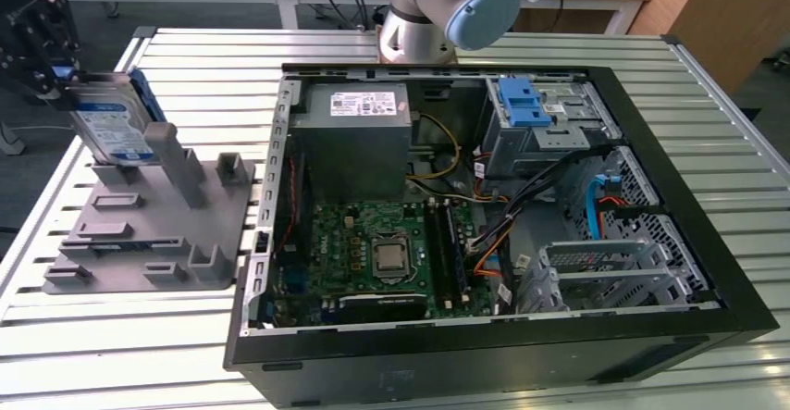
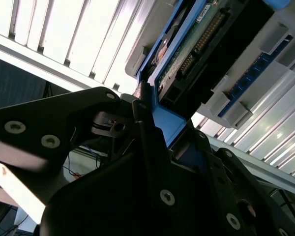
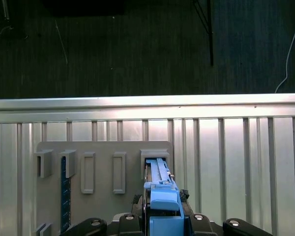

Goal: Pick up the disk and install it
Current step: 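Pick up the disk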

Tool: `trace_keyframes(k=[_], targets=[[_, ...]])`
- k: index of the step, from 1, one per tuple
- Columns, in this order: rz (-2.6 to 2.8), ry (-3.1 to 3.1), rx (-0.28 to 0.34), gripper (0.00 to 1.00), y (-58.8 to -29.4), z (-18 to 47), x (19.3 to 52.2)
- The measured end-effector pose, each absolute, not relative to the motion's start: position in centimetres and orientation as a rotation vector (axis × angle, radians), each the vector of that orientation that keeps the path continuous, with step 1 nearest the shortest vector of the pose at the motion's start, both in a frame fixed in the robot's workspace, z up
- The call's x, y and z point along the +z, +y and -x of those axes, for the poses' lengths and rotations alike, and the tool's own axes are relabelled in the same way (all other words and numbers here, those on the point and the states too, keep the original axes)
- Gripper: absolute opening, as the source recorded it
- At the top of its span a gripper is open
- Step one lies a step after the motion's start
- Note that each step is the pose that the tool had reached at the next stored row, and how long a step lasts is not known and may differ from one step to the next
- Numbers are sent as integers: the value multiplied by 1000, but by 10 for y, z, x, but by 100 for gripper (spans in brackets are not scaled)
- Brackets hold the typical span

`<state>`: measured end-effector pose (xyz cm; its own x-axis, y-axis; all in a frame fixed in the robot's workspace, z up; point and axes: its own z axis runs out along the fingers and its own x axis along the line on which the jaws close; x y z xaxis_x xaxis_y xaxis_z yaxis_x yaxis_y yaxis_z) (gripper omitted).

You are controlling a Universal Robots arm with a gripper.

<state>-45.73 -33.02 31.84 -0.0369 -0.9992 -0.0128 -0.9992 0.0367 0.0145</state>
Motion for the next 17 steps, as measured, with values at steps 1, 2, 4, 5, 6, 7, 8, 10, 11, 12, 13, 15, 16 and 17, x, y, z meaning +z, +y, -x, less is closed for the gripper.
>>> trace_keyframes(k=[1,2,4,5,6,7,8,10,11,12,13,15,16,17], targets=[[-2179,-2261,-30,36,-330,457,319],[-2179,-2261,-30,36,-330,457,319],[-2179,-2261,-30,36,-330,457,320],[-2179,-2261,-30,36,-330,457,320],[-2179,-2261,-30,36,-330,457,320],[-2179,-2261,-30,36,-330,457,320],[-2180,-2261,-30,36,-330,457,321],[-2179,-2261,-30,36,-330,457,321],[-2179,-2261,-30,36,-330,457,321],[-2179,-2261,-30,36,-330,457,321],[-2179,-2261,-30,36,-330,457,322],[-2180,-2261,-30,36,-330,457,322],[-2179,-2261,-30,36,-330,457,322],[-2179,-2261,-30,36,-330,457,322]])
